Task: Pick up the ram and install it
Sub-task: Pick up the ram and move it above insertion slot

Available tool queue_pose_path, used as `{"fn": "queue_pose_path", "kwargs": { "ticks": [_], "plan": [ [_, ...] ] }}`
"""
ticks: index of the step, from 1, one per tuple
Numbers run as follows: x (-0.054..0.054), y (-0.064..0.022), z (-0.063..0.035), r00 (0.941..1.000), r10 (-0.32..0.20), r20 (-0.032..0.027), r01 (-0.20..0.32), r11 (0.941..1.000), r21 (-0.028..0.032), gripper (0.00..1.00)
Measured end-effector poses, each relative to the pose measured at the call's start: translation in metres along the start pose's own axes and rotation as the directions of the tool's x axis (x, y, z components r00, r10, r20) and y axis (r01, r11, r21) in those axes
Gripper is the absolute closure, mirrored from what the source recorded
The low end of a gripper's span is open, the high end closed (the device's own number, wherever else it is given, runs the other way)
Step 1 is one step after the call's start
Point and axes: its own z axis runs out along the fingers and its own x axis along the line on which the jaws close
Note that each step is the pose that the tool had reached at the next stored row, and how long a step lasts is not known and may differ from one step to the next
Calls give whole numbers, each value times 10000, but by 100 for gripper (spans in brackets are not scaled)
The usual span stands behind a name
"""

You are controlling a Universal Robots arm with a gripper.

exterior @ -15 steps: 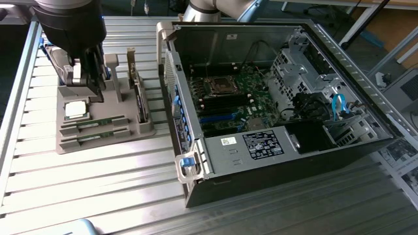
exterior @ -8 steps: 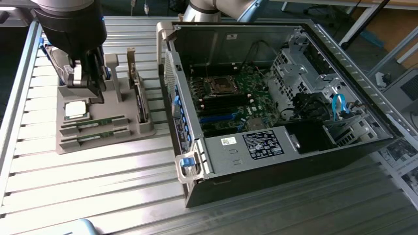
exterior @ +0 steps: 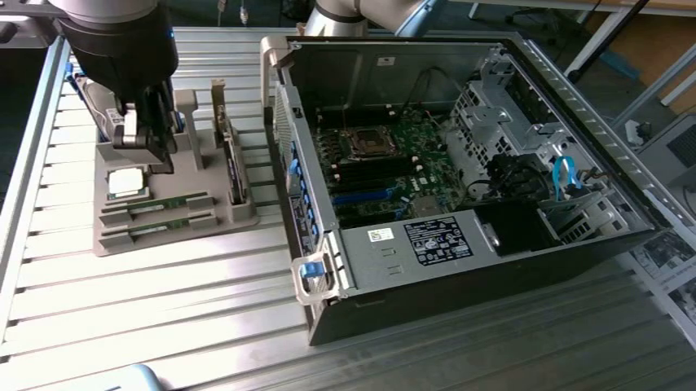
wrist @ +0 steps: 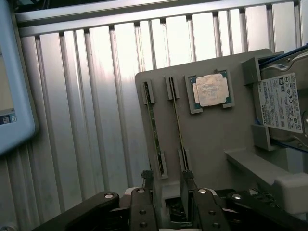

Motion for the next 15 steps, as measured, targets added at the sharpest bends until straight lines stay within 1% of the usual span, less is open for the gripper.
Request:
{"fn": "queue_pose_path", "kwargs": {
  "ticks": [15],
  "plan": [
    [-2,6,46,10000,0,0,0,10000,0,64]
  ]
}}
